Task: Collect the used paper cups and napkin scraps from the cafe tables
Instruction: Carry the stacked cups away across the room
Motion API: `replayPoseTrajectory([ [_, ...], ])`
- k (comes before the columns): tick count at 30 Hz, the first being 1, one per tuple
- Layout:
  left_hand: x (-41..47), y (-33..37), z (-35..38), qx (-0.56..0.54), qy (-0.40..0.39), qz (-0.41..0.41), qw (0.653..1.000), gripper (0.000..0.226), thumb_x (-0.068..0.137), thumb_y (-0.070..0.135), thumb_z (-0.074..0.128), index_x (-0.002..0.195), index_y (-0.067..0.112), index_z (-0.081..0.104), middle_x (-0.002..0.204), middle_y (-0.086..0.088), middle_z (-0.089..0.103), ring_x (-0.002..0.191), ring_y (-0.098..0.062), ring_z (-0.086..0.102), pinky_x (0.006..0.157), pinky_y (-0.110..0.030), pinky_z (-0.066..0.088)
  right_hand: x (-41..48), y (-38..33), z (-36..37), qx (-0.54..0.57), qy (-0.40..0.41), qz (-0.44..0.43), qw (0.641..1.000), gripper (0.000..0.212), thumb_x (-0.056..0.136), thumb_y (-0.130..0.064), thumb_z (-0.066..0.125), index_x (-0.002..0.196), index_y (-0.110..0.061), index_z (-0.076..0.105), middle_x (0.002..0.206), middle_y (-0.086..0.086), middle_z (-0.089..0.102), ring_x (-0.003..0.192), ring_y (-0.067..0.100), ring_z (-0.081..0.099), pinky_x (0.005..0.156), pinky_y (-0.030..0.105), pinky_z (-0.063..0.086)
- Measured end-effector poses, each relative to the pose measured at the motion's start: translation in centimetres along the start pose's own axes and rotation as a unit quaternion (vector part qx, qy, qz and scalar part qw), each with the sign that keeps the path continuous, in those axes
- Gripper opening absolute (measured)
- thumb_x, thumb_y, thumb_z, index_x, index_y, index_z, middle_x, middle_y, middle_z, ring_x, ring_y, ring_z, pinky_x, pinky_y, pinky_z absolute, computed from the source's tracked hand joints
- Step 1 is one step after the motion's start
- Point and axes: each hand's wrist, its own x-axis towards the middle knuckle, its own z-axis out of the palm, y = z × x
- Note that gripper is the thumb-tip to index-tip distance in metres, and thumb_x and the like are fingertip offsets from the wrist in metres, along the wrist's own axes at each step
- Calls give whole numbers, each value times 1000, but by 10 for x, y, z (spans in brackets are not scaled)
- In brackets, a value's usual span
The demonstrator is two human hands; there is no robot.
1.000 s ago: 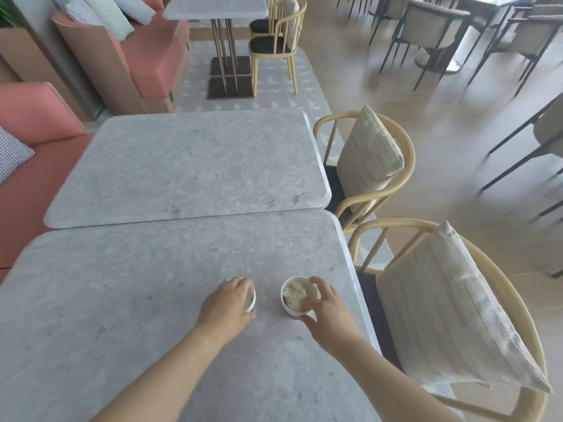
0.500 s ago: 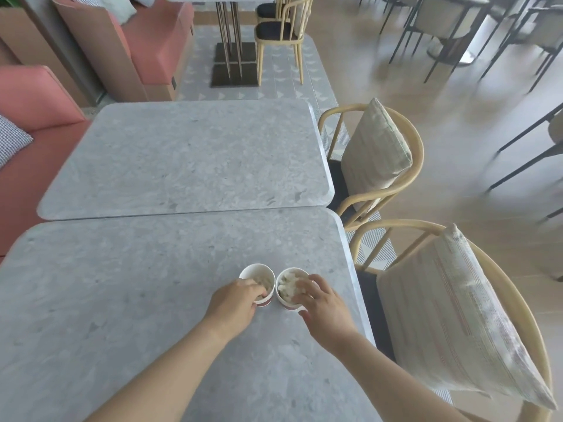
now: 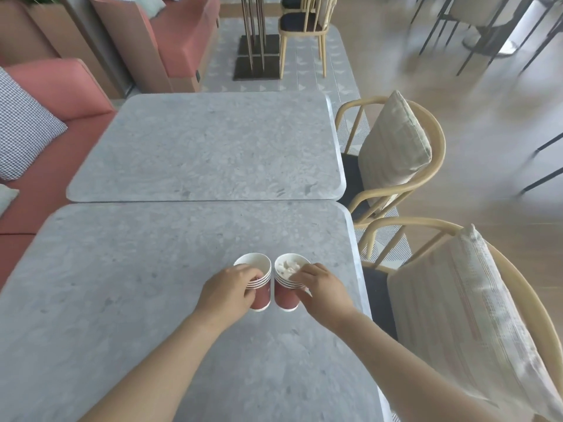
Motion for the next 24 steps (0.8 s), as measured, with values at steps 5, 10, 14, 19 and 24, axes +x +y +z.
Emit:
replayPoseTrajectory([
  [5, -14, 11, -12, -12, 11, 62, 998, 30, 78, 20, 60, 104, 35, 61, 103, 15, 65, 96, -14, 60, 70, -27, 47, -25, -18, -19, 3, 60, 0, 998, 26, 78, -4, 62, 99, -18, 68, 97, 1, 63, 95, 26, 53, 64, 41, 52],
  [10, -23, 28, -27, -32, 3, 154, 988, 31, 78, 20, 62, 104, 36, 62, 102, 14, 65, 98, -14, 60, 74, -33, 51, -63, -46, -33, -26, 140, 35, 989, 24, 75, 1, 65, 94, -14, 69, 94, 3, 64, 90, 29, 56, 62, 42, 53],
  [14, -46, 30, -37, -63, 13, 211, 975, 31, 76, 17, 64, 102, 35, 63, 99, 13, 67, 95, -16, 61, 73, -34, 51, -97, -74, -31, -55, 201, 71, 976, 25, 72, 1, 70, 91, -14, 69, 89, 1, 64, 86, 28, 58, 58, 40, 54],
  [19, -85, 35, -41, -84, 21, 309, 947, 33, 72, 10, 70, 100, 26, 68, 92, 7, 69, 87, -22, 64, 69, -31, 49, -152, -115, -16, -113, 276, 126, 946, 28, 67, -2, 76, 90, -18, 69, 86, -2, 64, 82, 23, 58, 66, 28, 50],
  [24, -129, 61, -24, -102, -30, 421, 901, 32, 71, 7, 69, 97, 25, 69, 86, 7, 69, 78, -22, 63, 69, -33, 50, -226, -147, 2, -170, 317, 238, 902, 31, 64, -9, 78, 91, -22, 68, 87, -4, 64, 83, 26, 61, 73, 33, 40],
])
